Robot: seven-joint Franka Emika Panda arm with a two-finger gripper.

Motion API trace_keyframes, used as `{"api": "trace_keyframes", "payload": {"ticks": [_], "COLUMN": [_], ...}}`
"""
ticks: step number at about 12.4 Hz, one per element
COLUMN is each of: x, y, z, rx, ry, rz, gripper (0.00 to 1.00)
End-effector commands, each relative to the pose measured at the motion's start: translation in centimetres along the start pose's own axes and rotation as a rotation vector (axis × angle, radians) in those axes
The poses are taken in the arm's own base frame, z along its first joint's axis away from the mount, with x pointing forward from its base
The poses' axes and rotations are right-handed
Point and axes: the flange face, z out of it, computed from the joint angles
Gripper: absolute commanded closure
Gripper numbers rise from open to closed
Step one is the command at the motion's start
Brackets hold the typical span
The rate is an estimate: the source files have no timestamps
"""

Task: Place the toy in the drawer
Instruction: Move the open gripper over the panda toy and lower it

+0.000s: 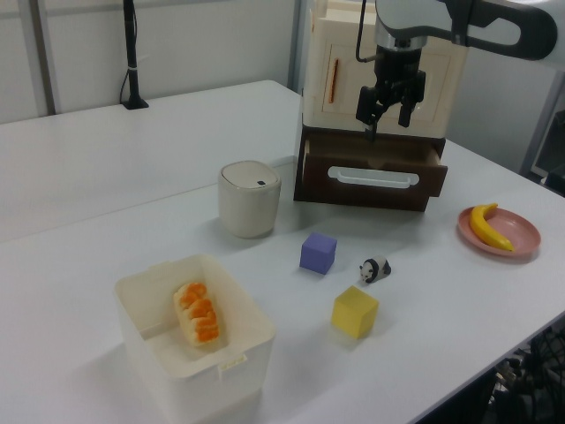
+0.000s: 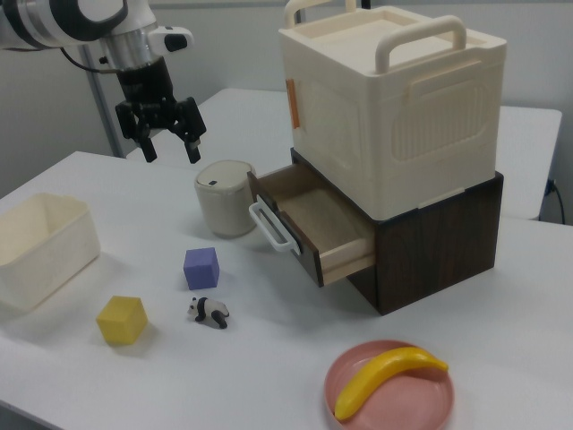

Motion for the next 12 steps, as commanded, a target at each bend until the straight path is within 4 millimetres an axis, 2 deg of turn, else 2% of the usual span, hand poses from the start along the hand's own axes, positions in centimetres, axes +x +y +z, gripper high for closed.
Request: {"api": "trace_keyframes", "payload": {"ticks": [1,3,4,7,10,12], "x": [-0.4,-0.6,-0.9,-1.3,-0.7,-0.3], "y": [-1.6,-4.1,-4.8,-6.7,-6.8,-6.6], "z": [4.5,8.1,10.4,15.0,17.6,18.1], "rx": [-0.061,-0.103,-0.132,-0.164,-0.19,-0.188], "ry": [-0.045,-0.063,-0.091,-0.092,-0.089,-0.086], "rz": [-0.069,-0.133,-0.162,-0.228,-0.262,-0.257], "gripper": [0.0,0.0,0.0,0.0,0.0,0.0]}}
